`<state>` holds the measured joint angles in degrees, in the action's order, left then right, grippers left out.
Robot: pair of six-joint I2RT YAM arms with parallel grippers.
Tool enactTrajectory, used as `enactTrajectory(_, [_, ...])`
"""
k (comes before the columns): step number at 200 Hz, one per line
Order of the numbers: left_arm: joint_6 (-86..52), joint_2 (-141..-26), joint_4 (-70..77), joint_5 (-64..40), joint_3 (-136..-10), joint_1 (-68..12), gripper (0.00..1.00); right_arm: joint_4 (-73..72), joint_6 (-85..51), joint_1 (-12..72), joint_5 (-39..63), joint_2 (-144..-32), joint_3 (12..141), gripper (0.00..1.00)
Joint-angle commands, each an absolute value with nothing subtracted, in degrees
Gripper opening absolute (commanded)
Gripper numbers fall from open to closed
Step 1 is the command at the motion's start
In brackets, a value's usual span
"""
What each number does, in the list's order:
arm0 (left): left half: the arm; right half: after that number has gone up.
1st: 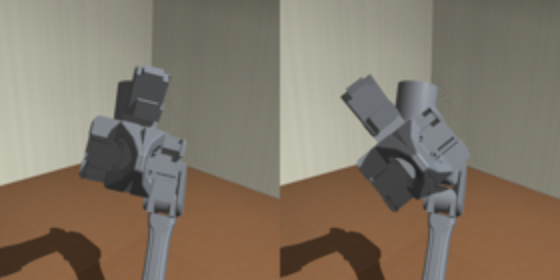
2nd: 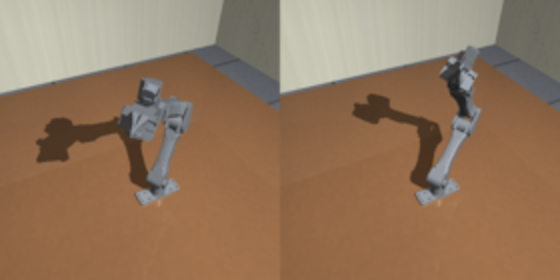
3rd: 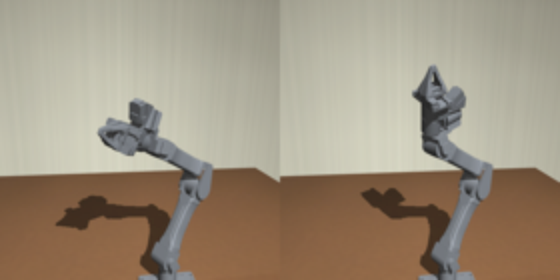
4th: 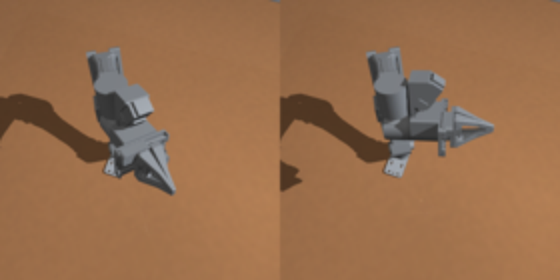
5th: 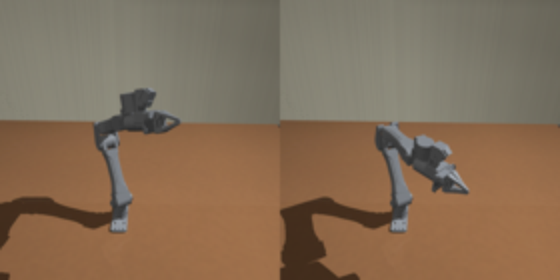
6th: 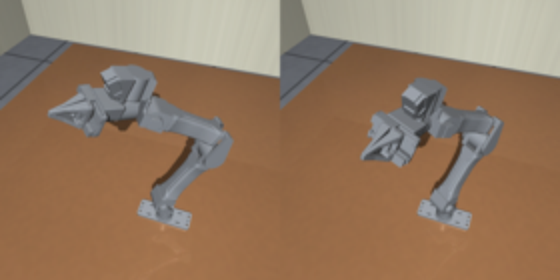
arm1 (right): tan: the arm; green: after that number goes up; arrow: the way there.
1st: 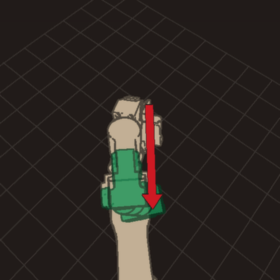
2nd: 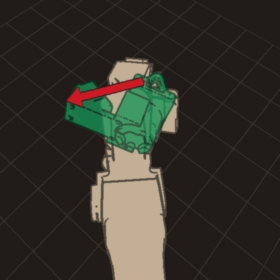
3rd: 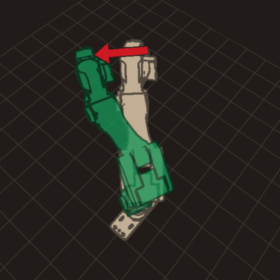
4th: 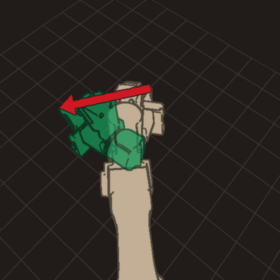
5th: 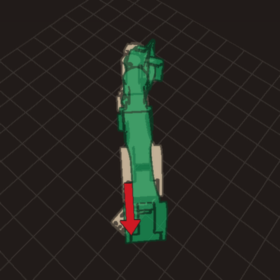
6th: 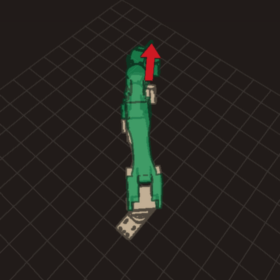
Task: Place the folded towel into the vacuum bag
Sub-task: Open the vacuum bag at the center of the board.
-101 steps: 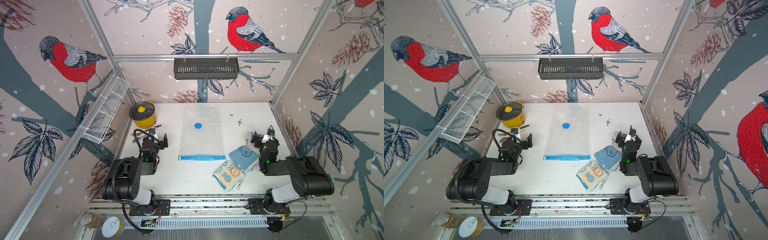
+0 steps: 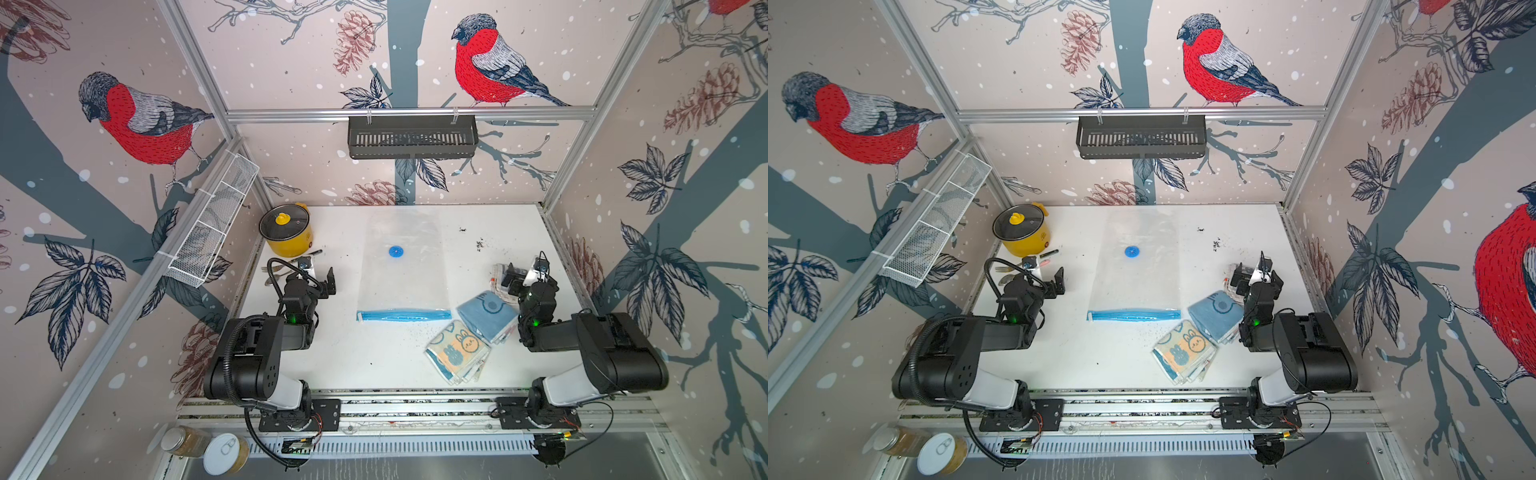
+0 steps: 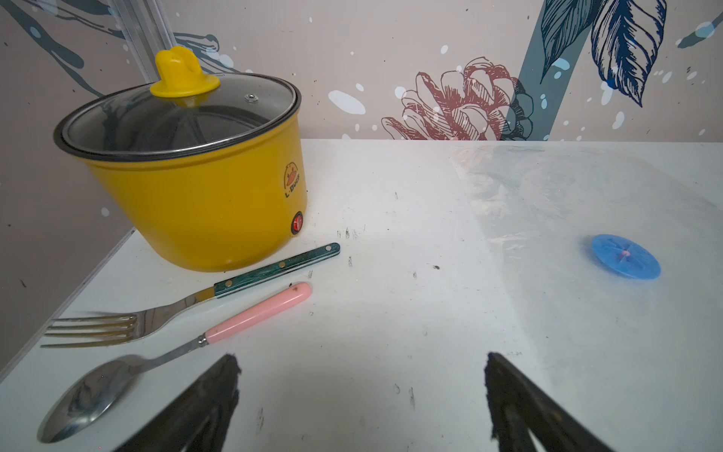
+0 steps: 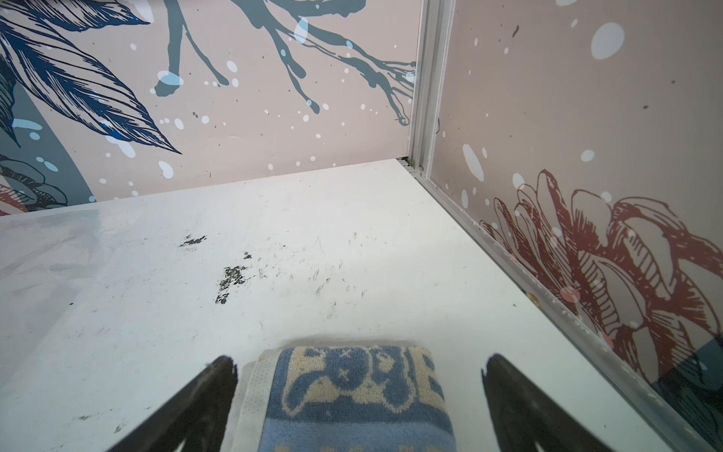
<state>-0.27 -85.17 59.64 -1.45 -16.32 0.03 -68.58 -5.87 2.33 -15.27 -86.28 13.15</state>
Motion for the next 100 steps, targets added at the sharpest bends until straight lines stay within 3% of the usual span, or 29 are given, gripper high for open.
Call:
enactTrajectory(1, [-0.4,-85.0,61.7,-2.2,-16.7,0.2,0.97,-69.4,-5.7,2.4,-15.7,-86.0,13.1,1.0])
enactTrajectory(100, [-0.8,-85.3,61.7,-2.6,-16.8,0.5,0.98,-69.3,-5.7,2.4,-15.7,-86.1,13.2,1.0])
